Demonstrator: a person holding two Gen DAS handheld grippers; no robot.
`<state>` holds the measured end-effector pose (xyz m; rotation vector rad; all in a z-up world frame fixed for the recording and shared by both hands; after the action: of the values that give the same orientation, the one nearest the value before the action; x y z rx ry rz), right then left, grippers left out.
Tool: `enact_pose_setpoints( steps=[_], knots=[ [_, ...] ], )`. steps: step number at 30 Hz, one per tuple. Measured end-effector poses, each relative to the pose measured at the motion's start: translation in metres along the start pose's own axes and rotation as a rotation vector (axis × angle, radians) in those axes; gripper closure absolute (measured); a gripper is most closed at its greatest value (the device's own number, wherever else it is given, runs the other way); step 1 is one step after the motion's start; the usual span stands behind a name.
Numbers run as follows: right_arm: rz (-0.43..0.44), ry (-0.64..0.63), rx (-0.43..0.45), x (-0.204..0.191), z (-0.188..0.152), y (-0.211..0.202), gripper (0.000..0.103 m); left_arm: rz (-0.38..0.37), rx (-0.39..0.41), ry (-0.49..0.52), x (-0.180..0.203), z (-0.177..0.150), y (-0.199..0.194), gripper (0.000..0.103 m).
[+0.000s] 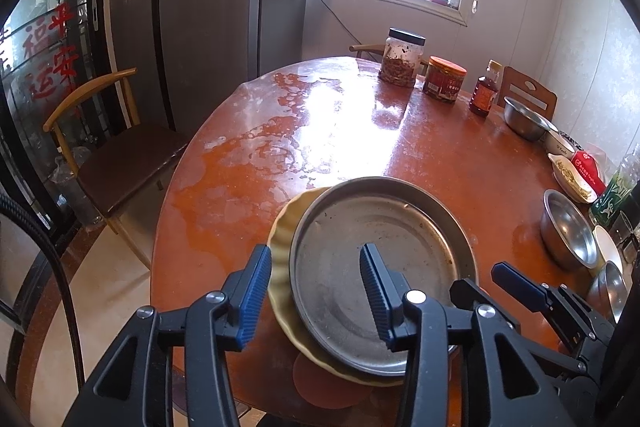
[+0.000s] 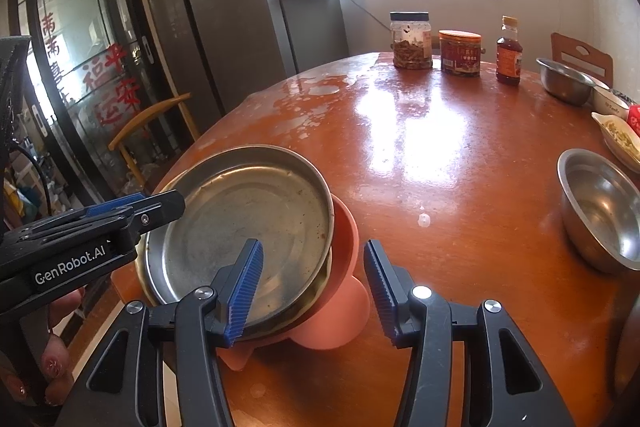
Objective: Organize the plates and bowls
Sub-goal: 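Open the right tool to release the steel tray rim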
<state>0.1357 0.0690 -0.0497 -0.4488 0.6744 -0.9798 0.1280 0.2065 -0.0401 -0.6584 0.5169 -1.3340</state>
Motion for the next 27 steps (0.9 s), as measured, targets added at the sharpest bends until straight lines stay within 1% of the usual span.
enact_pose_setpoints(
  steps=[1,3,8,14,18,27],
  knots=[
    [-0.002,0.001,0.001,0.0,0.0,0.0,0.049,0.001,0.002,-0.002,0.0,0.0,-0.001,0.051],
    [-0.004,0.003,0.002,0.001,0.0,-0.002,0.048,0.008,0.012,-0.003,-0.001,0.002,-0.004,0.05],
    [-0.006,0.007,0.014,0.003,0.002,-0.008,0.045,0.013,0.02,-0.011,-0.002,0.003,-0.009,0.05],
    [-0.007,0.011,0.026,0.005,0.003,-0.013,0.044,0.019,0.037,-0.004,0.0,0.003,-0.017,0.048],
    [-0.01,0.014,0.039,0.008,0.005,-0.019,0.044,0.013,0.045,0.005,0.007,0.004,-0.022,0.043],
    [-0.013,0.029,0.079,0.02,0.009,-0.039,0.044,0.006,0.059,0.035,0.027,0.006,-0.034,0.043]
  ],
)
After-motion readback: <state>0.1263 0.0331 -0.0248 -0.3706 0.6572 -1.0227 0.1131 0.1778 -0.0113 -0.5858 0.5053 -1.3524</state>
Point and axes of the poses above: each gripper's, at about its wrist camera, not at the fingertips, and y roughly the way its jaws point, x to its right, z to its top, the point moved 8 cm from there along y, roughly the way its jaws point, and after that the axes turned 6 degrees about y, right-handed, at the moved point
